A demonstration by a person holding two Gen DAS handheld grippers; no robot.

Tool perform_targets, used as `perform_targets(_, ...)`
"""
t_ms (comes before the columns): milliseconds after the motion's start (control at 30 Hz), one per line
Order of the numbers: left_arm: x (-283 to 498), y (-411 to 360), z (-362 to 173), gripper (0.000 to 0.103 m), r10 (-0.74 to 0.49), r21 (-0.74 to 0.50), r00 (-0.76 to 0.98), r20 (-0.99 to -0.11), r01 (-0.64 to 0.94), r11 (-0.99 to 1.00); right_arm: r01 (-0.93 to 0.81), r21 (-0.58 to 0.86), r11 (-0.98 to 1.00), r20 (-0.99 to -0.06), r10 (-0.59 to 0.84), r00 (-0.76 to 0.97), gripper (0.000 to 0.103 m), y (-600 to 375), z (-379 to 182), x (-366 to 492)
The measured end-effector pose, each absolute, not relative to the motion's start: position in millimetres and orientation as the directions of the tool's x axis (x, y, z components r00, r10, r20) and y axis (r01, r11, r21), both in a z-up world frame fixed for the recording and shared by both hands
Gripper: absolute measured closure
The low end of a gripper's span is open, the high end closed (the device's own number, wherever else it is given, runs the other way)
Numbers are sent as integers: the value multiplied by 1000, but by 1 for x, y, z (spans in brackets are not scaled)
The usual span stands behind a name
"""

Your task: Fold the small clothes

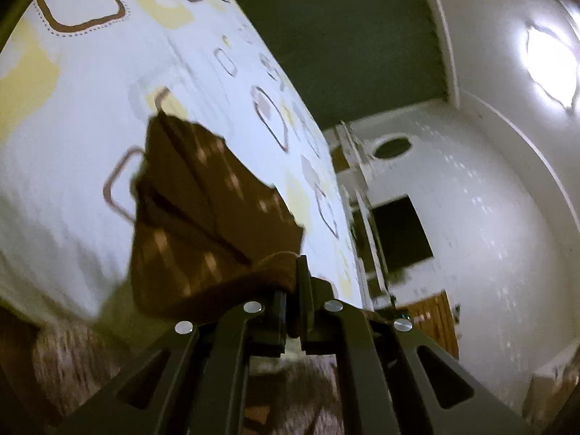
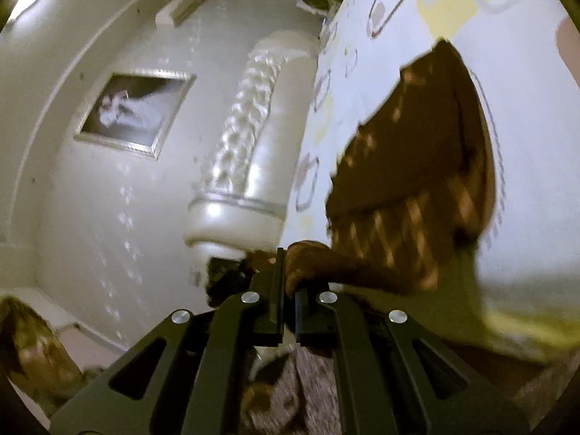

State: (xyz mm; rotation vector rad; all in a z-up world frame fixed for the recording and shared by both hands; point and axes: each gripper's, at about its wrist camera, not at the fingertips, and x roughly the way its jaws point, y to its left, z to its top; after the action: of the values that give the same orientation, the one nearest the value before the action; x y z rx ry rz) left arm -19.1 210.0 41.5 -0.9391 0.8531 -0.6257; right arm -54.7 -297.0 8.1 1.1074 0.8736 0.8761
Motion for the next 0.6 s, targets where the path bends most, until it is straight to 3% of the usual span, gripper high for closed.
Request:
perform_targets(233,93,223,-4,99,-718,-894,569,-401,-73,441,2,995,97,-84,856,510,100,-310,-31,42)
perform_targets(600,205,200,-49,99,-667,-836,525,-529,-187,516,192,979,61,-164,798,579,100,-311,-100,123)
